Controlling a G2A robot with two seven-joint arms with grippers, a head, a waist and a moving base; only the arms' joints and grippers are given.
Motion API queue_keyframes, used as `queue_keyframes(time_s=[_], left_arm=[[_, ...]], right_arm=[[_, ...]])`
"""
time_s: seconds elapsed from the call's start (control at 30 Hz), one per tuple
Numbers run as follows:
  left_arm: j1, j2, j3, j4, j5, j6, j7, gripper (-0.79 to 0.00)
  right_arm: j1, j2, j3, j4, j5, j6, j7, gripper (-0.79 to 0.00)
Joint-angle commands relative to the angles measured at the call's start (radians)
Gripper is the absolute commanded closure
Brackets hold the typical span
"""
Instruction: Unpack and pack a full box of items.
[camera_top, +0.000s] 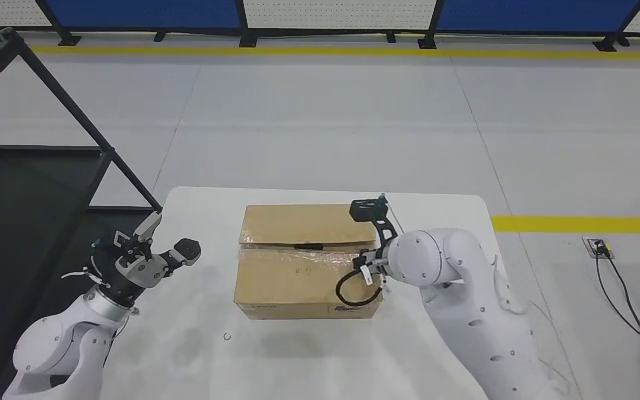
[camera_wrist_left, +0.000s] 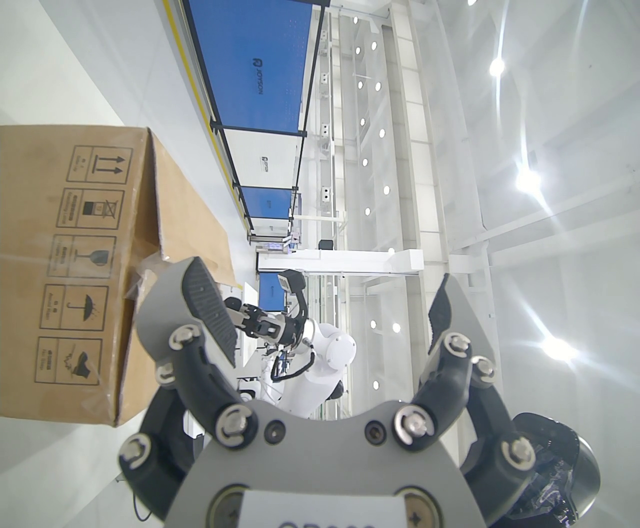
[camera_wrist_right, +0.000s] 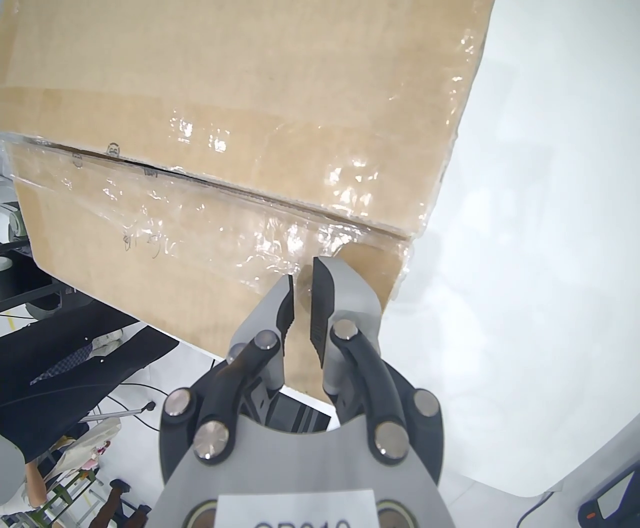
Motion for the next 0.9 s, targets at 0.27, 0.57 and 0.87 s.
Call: queue_keyframes(time_s=[0.27, 0.57, 0.87], left_arm=[[0.000, 0.000, 0.000, 0.000, 0.000, 0.000, 0.000, -0.785], [0.000, 0.000, 0.000, 0.000, 0.000, 0.000, 0.000, -0.785], [0.000, 0.000, 0.000, 0.000, 0.000, 0.000, 0.000, -0.785]], right_arm=[[0.017, -0.045, 0.017, 0.047, -0.072, -0.029, 0.029, 0.000], [-0.056, -0.091, 0.084, -0.071, -0.170, -0.057, 0.057, 0.000], [-0.133, -0.140, 0.116, -0.214, -0.246, -0.069, 0.068, 0.000]])
